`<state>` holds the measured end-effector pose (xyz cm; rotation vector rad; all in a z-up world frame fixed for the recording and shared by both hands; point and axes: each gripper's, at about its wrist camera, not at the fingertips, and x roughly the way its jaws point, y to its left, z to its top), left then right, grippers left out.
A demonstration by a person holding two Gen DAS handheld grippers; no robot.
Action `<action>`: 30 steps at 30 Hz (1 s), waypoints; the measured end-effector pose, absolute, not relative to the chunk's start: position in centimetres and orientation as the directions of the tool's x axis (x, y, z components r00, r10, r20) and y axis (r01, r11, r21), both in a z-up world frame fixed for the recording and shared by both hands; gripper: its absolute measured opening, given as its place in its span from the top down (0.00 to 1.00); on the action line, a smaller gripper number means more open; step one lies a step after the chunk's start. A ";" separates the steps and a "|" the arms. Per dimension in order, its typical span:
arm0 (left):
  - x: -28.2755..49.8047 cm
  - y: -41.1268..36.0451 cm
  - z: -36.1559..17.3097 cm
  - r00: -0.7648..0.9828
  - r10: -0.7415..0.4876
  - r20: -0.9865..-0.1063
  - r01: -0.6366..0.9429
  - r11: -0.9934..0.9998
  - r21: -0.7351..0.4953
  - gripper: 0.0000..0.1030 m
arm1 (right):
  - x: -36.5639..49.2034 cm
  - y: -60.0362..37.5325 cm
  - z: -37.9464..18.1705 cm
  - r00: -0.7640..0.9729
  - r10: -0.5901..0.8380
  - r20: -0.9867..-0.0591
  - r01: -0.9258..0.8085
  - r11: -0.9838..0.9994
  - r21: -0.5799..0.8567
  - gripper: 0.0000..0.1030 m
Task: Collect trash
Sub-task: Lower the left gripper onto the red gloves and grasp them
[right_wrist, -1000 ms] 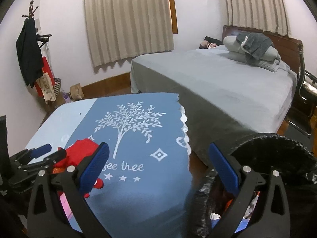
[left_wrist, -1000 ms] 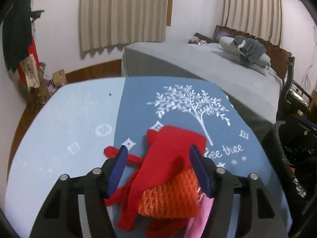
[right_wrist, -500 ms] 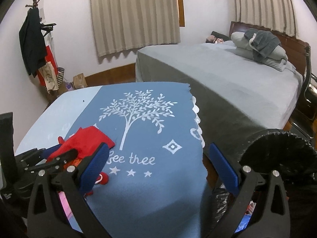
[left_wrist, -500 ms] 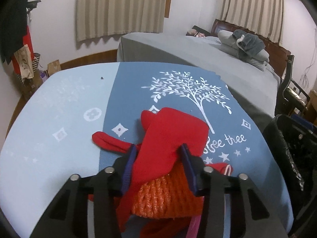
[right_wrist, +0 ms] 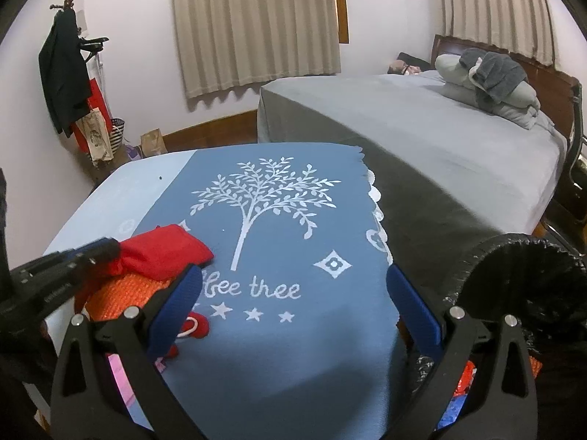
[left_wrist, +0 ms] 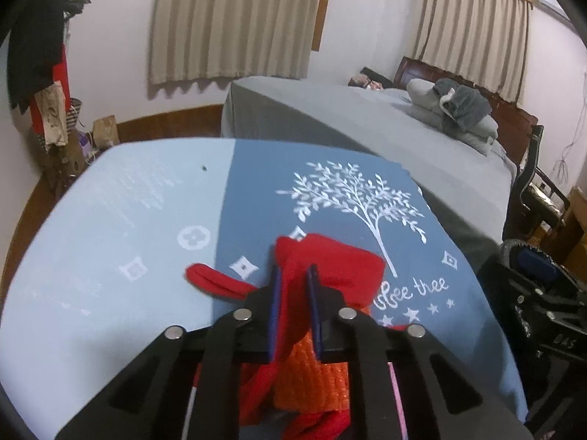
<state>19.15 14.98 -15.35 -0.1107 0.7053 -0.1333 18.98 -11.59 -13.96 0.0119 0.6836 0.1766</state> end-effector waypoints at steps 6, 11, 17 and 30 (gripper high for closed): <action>19.1 16.1 -15.7 0.744 -0.143 -0.653 0.061 0.987 -0.147 0.86 | 19.0 -11.2 -14.0 0.758 0.175 -0.628 -0.170 0.983 0.069 0.05; 19.1 15.8 -16.2 0.730 -0.154 -0.665 0.067 0.986 -0.155 0.56 | 19.2 -10.9 -14.3 0.751 0.176 -0.636 -0.177 0.982 0.063 0.05; 20.0 14.5 -16.8 0.718 -0.164 -0.676 0.090 0.986 -0.143 0.41 | 19.4 -11.0 -14.5 0.746 0.169 -0.645 -0.169 0.984 0.062 0.05; 20.4 14.9 -17.0 0.727 -0.192 -0.660 0.096 0.979 -0.179 0.88 | 19.7 -11.1 -14.8 0.741 0.160 -0.652 -0.161 0.985 0.059 0.05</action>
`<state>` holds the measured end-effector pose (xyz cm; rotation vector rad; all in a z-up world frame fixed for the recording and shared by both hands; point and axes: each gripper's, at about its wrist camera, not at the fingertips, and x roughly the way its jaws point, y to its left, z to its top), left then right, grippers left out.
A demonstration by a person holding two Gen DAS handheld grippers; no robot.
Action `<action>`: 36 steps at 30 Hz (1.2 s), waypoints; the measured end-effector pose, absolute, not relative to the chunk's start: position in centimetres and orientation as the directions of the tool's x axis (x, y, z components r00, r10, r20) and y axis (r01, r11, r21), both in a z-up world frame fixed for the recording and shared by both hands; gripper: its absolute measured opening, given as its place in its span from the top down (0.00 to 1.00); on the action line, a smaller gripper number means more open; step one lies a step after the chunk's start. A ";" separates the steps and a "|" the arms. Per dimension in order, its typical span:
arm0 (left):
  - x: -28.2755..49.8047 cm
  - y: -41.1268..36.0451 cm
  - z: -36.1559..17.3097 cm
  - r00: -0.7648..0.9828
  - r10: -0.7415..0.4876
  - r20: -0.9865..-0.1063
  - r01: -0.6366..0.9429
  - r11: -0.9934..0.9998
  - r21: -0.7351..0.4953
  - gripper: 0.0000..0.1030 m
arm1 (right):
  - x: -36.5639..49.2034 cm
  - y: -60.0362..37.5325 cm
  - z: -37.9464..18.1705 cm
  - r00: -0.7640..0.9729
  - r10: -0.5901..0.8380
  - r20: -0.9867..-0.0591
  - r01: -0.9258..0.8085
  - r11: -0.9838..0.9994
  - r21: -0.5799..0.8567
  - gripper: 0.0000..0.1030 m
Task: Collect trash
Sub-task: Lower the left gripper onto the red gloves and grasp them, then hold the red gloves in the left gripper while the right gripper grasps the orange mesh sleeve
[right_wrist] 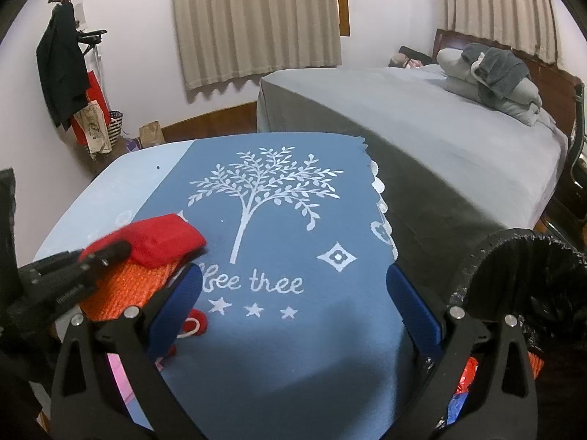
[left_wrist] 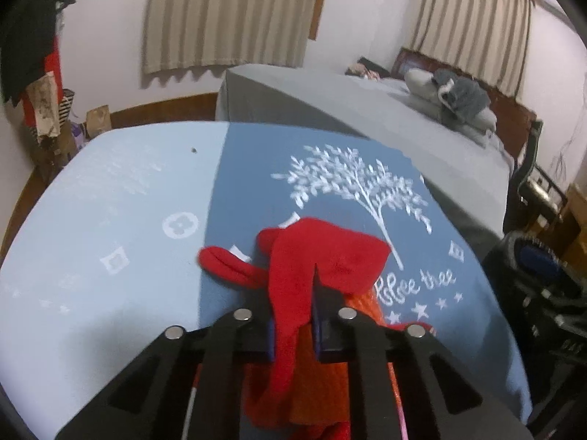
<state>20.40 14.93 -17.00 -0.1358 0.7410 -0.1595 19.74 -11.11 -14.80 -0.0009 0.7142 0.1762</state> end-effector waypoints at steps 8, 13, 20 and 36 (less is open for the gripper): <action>19.2 17.8 -13.9 0.787 -0.181 -0.590 0.055 0.973 -0.226 0.89 | 19.7 -10.3 -14.4 0.744 0.179 -0.644 -0.183 0.981 0.062 0.05; 18.3 19.5 -12.9 0.808 -0.131 -0.574 0.020 0.980 -0.196 0.89 | 19.5 -9.3 -14.0 0.745 0.205 -0.635 -0.207 0.976 0.072 0.05; 17.3 21.1 -14.5 0.792 -0.061 -0.607 -0.023 0.991 -0.130 0.89 | 19.4 -6.7 -14.0 0.743 0.230 -0.629 -0.241 0.968 0.070 0.05; 17.5 23.4 -17.4 0.769 -0.007 -0.640 -0.064 0.994 -0.088 0.89 | 20.7 0.1 -16.6 0.660 0.309 -0.684 -0.367 0.928 0.065 0.37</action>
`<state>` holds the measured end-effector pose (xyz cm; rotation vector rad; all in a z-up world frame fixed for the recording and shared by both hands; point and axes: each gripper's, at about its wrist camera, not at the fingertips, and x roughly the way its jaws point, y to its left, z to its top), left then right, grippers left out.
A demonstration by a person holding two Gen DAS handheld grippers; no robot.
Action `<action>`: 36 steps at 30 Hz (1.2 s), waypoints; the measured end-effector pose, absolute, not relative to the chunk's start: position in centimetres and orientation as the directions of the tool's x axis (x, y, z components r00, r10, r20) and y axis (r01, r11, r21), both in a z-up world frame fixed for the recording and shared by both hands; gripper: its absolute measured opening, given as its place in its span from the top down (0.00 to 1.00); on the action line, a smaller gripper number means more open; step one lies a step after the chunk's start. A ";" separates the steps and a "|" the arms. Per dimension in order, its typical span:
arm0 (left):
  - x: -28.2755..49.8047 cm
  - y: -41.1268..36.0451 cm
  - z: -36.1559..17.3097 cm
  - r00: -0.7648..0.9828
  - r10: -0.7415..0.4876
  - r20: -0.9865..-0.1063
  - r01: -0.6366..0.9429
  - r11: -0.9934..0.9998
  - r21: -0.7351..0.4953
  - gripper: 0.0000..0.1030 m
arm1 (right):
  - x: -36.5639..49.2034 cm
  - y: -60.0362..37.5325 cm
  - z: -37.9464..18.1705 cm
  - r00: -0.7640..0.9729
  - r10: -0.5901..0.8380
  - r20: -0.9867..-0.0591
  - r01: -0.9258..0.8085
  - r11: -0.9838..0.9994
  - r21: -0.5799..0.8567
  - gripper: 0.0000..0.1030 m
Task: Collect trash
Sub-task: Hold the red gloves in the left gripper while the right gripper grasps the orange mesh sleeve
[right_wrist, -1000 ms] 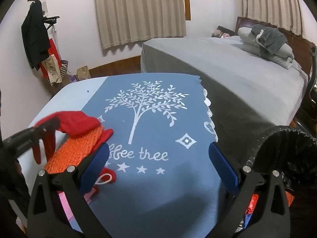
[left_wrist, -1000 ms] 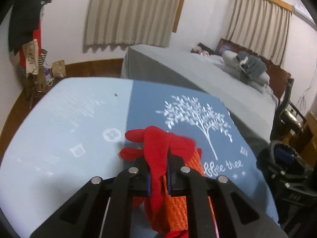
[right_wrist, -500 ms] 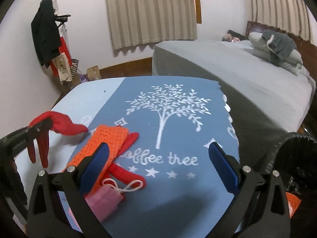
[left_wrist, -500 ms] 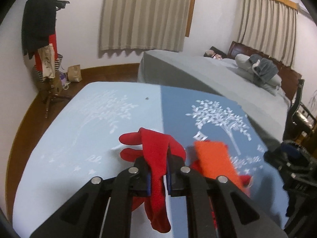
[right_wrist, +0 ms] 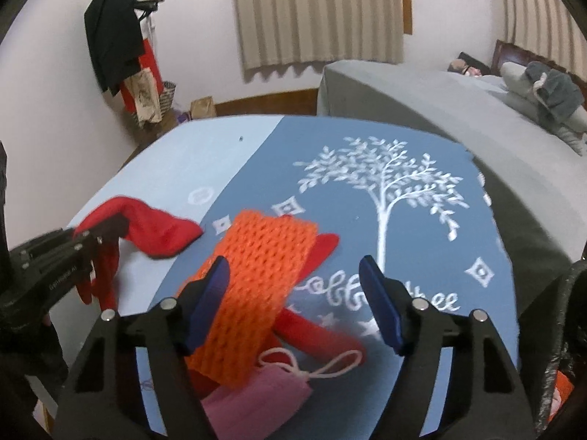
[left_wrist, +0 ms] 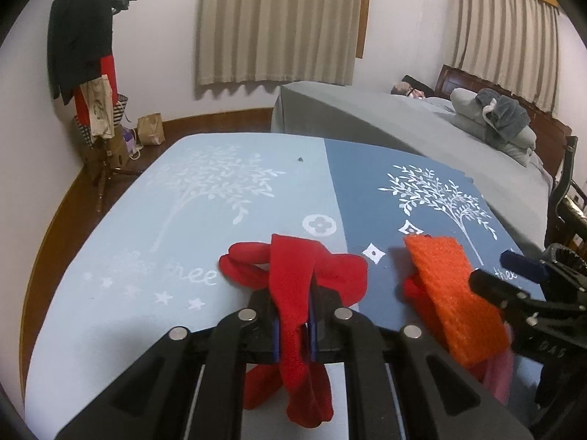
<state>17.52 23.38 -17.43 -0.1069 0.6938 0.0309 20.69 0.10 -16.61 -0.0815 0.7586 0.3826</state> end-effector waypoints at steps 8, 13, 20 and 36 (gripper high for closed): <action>17.7 23.3 -17.8 0.755 -0.011 -0.656 -0.062 0.994 -0.088 0.89 | 21.0 1.2 -17.7 0.595 0.349 -0.724 -0.424 0.902 0.086 0.82; 17.6 23.4 -17.8 0.754 -0.004 -0.657 -0.068 0.994 -0.084 0.89 | 20.9 0.5 -16.9 0.590 0.387 -0.708 -0.427 0.894 0.133 0.96; 17.4 22.8 -17.6 0.758 -0.005 -0.652 -0.066 0.994 -0.084 0.89 | 20.8 -1.1 -15.1 0.619 0.398 -0.677 -0.411 0.899 0.152 0.96; 17.5 21.9 -17.7 0.750 -0.026 -0.661 -0.050 0.994 -0.096 0.89 | 21.8 -2.9 -16.6 0.622 0.314 -0.717 -0.338 0.934 0.115 0.46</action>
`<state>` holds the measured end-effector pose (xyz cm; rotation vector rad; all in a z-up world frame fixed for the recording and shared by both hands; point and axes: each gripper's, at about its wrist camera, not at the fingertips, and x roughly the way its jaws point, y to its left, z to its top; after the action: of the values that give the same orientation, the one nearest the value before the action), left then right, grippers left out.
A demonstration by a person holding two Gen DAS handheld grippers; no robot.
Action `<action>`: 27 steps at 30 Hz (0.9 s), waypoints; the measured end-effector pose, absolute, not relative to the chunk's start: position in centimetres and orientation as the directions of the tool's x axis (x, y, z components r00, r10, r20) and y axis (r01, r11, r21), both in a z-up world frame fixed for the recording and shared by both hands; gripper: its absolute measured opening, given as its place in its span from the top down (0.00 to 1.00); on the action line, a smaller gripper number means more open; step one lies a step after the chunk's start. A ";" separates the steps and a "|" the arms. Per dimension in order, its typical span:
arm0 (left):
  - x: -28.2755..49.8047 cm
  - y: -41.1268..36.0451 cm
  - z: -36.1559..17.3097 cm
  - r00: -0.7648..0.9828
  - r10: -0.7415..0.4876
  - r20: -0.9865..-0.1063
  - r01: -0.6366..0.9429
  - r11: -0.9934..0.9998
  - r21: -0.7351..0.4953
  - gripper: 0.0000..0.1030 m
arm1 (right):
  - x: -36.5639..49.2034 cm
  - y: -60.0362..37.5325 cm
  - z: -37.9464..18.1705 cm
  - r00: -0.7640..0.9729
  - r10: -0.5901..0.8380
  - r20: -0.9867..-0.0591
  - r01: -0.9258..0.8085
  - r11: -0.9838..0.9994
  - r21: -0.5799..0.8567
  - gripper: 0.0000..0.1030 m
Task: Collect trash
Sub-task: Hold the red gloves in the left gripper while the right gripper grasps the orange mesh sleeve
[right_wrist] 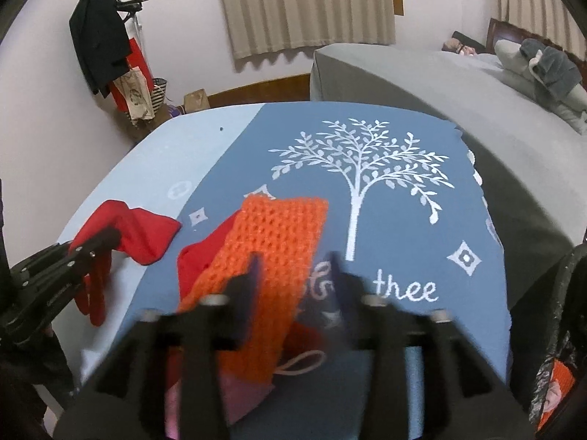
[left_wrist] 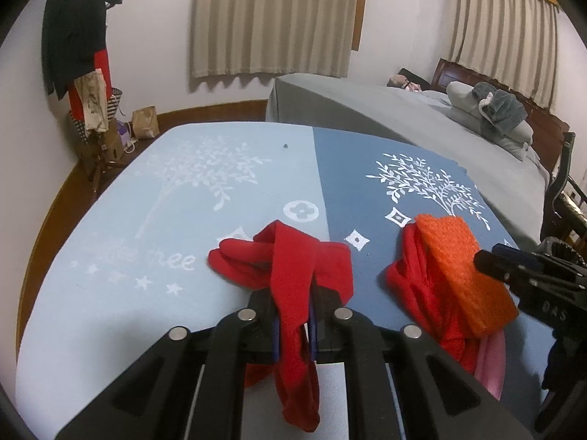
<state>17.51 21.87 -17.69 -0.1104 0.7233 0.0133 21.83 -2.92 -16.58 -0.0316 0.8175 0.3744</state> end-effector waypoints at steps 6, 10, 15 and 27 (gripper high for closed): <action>17.7 21.8 -17.8 0.744 -0.030 -0.667 -0.048 0.994 -0.098 0.89 | 22.3 -2.2 -17.9 0.579 0.312 -0.753 -0.349 0.930 0.116 0.44; 17.8 21.8 -18.0 0.739 -0.033 -0.673 -0.048 0.994 -0.101 0.89 | 22.7 -2.6 -18.4 0.528 0.361 -0.769 -0.351 0.917 0.190 0.70; 17.8 21.8 -17.9 0.739 -0.030 -0.673 -0.047 0.994 -0.095 0.89 | 22.3 -2.7 -16.9 0.554 0.384 -0.739 -0.372 0.908 0.193 0.90; 17.1 19.7 -14.7 0.789 -0.064 -0.611 -0.001 0.994 -0.105 0.89 | 21.1 -4.6 -12.7 0.652 0.376 -0.658 -0.371 0.915 0.155 0.90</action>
<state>17.11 19.71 -14.72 -0.1014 0.6608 -0.0342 21.08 -4.59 -12.67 0.0068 0.7487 0.4244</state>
